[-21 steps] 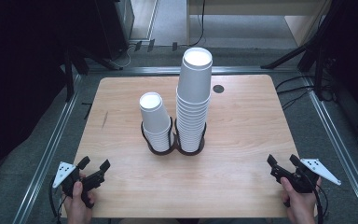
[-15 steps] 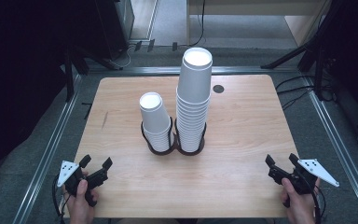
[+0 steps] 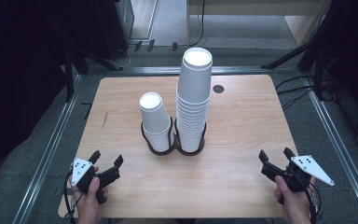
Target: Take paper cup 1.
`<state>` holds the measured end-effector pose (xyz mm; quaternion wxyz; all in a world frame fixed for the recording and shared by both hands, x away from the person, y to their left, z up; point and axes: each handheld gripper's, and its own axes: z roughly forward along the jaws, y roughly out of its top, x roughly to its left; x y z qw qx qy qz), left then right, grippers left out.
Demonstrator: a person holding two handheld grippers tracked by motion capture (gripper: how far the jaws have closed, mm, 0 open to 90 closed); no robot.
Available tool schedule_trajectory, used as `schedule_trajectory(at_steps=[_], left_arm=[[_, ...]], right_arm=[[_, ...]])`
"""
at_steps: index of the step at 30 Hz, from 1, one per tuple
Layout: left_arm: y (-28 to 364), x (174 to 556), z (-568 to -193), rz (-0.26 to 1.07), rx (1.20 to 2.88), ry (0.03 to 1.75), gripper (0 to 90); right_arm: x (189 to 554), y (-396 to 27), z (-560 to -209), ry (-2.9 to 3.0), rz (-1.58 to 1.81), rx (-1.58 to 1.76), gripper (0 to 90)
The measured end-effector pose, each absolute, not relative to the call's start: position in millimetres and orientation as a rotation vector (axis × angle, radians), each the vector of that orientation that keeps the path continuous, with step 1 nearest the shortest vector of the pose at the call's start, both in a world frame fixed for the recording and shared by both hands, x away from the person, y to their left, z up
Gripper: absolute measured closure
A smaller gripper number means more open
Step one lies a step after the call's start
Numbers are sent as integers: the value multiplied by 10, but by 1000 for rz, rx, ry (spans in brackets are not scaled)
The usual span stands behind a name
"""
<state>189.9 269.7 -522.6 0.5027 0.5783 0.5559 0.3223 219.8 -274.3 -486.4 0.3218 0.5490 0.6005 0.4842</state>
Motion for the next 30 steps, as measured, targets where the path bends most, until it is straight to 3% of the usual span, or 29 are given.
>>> schedule_trajectory(at_steps=[24,30], left_arm=[[2049,2066,-4791,721,1460,1183,82],[1881,2123,-4729,682,1482,1136,23]], right_arm=[[2195,-2383,-4404,1599,1376,1359,114],[2230,-2250,-4302,1622,1418,1331,80]])
